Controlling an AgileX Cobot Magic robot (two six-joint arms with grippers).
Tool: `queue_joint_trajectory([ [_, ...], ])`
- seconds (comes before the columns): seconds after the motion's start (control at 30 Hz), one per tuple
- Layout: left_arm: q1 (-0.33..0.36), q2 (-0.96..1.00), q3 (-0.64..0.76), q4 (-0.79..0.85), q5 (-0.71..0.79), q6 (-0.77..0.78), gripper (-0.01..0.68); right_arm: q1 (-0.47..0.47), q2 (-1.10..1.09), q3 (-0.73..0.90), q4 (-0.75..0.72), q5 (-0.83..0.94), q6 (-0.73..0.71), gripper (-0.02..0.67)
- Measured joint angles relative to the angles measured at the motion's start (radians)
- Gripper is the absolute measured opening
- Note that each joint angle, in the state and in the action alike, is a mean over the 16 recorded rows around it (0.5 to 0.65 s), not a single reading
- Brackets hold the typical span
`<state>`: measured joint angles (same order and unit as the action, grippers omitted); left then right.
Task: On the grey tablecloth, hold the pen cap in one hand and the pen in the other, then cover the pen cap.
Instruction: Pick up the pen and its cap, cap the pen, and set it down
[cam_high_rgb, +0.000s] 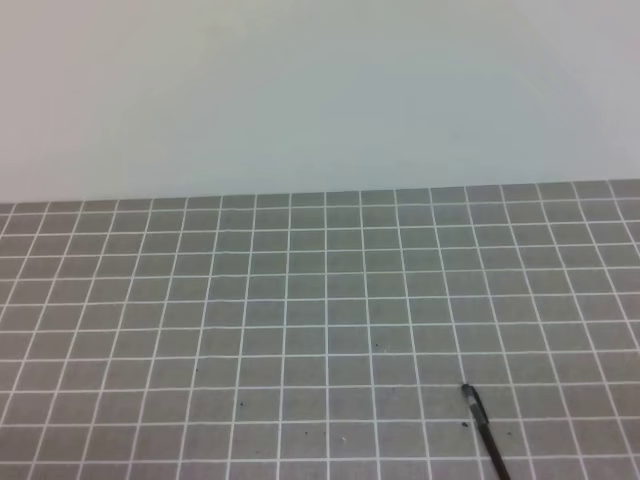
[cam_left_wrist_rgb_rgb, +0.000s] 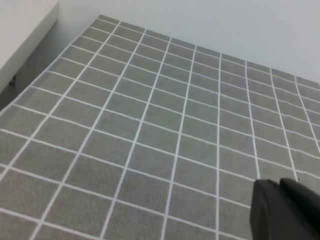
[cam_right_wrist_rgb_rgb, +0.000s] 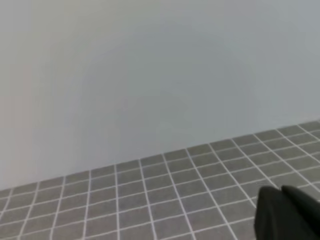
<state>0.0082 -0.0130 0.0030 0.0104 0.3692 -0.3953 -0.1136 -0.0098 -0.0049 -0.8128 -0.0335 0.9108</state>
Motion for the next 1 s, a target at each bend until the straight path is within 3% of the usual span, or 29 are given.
queue_joint_trajectory([
  [0.13,0.000,0.000,0.000,0.001,0.000,0.000,-0.002,-0.001,0.000,0.004,0.094,0.052,-0.157,-0.003],
  [0.47,0.000,0.000,0.000,0.001,0.001,0.000,-0.002,-0.002,0.000,0.001,0.665,0.262,-0.905,-0.003],
  [0.6,0.000,0.000,0.000,0.001,0.001,0.000,-0.002,-0.002,0.000,-0.001,0.844,0.315,-1.125,-0.003],
  [0.7,0.000,0.000,0.000,0.001,0.001,0.001,-0.002,-0.003,0.000,-0.003,0.888,0.331,-1.180,-0.003],
  [1.0,0.000,0.000,0.000,0.001,0.001,0.002,-0.002,-0.003,0.000,-0.004,0.884,0.338,-1.173,-0.004],
])
